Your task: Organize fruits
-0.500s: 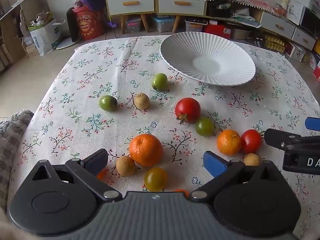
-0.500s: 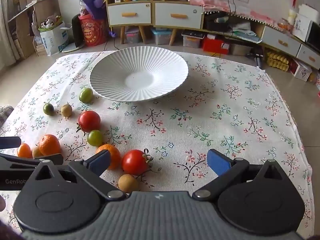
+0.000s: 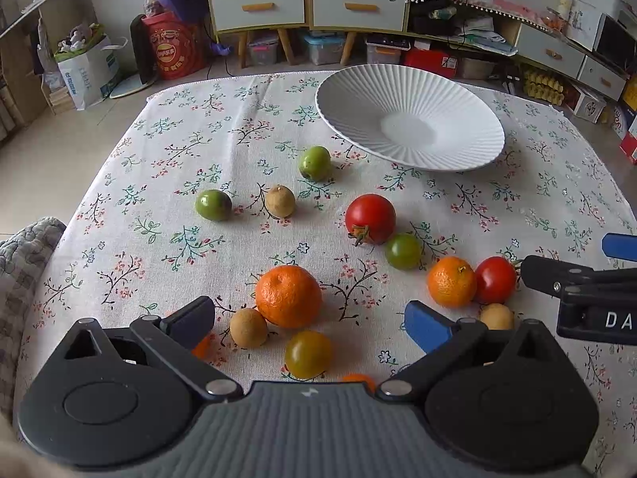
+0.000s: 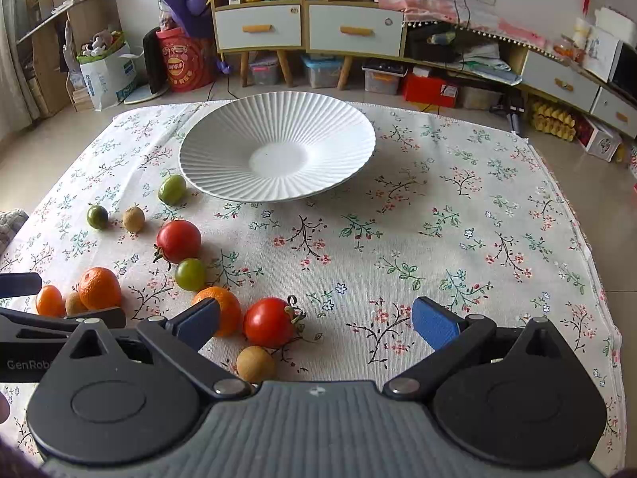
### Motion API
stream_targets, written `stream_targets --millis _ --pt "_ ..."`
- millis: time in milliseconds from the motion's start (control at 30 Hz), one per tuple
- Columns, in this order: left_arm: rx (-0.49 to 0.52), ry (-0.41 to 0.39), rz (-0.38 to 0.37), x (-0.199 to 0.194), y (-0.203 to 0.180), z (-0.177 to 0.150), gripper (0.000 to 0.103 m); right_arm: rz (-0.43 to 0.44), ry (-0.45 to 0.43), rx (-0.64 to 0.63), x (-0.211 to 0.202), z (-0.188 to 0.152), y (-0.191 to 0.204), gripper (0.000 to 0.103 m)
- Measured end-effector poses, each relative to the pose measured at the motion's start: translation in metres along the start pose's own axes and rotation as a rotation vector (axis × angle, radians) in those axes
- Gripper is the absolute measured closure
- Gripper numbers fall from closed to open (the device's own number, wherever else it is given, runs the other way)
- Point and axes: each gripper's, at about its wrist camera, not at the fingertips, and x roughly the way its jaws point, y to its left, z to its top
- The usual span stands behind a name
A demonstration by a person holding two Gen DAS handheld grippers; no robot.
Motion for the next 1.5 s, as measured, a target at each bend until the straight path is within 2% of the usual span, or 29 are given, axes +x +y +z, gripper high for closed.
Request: stream_targets --millis 800,933,1033,1500 --pt "0.005 0.001 -0.011 -0.0022 -0.0024 -0.0001 0.004 -0.003 0.014 -0.003 -0.0006 0.0 -0.001 0.0" --pt "0.006 0.001 -0.011 -0.0022 -0.0026 -0.0003 0.004 -0.001 -0.007 -0.003 -0.002 0.0006 -0.0016 0.0" --pt "0.005 0.002 -0.012 -0.0022 -0.0024 -0.0002 0.004 0.004 -0.054 0.004 -0.0029 -0.0006 -0.0024 0.0" --pt "0.016 -0.001 -0.013 -0.0041 -0.0006 -0.002 0.004 -0.003 -0.072 -0.017 -0.003 -0.0018 -0.0029 0.0"
